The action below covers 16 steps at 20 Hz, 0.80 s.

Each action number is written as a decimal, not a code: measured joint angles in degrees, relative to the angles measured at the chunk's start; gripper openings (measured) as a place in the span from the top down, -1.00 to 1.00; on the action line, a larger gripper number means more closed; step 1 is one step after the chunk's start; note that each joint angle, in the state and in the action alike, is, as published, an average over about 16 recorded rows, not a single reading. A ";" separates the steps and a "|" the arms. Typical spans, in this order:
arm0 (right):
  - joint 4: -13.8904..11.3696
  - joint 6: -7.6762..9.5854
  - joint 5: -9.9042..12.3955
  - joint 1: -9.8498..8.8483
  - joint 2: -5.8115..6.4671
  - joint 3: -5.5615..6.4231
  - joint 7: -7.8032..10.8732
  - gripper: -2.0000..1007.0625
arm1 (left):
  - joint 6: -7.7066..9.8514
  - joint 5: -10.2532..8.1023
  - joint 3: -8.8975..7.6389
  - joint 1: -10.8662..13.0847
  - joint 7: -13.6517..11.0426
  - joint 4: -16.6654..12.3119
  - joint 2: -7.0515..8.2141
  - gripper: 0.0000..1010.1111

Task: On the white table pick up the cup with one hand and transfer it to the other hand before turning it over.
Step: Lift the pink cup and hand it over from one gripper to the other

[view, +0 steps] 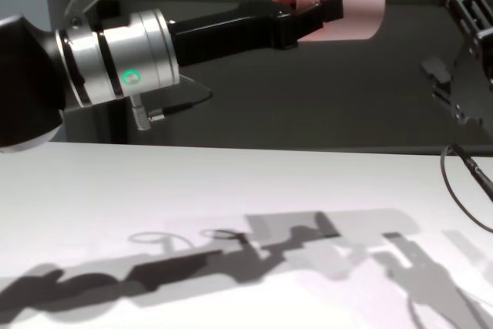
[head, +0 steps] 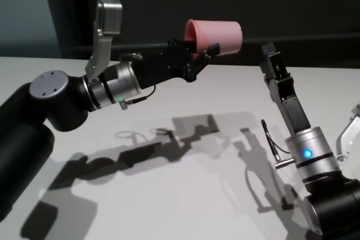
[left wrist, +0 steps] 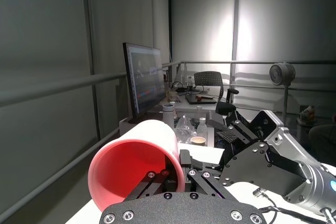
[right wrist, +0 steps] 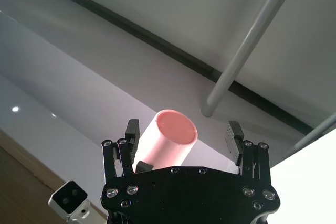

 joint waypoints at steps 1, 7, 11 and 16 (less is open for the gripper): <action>0.48 0.20 0.51 0.43 -0.09 -0.15 0.38 -0.99 | 0.00 0.00 0.00 0.00 0.00 0.00 0.00 0.90; 3.08 1.20 3.30 2.80 -0.60 -0.94 2.43 -0.99 | 0.00 0.00 0.00 0.00 0.00 0.00 0.00 0.90; 4.55 1.79 5.07 4.12 -0.91 -1.33 3.56 -0.99 | 0.00 0.00 0.00 0.00 0.00 0.00 0.00 0.90; 6.36 2.28 7.05 5.58 -1.24 -1.72 4.74 -0.99 | 0.00 0.00 0.00 0.00 0.00 0.00 0.00 0.90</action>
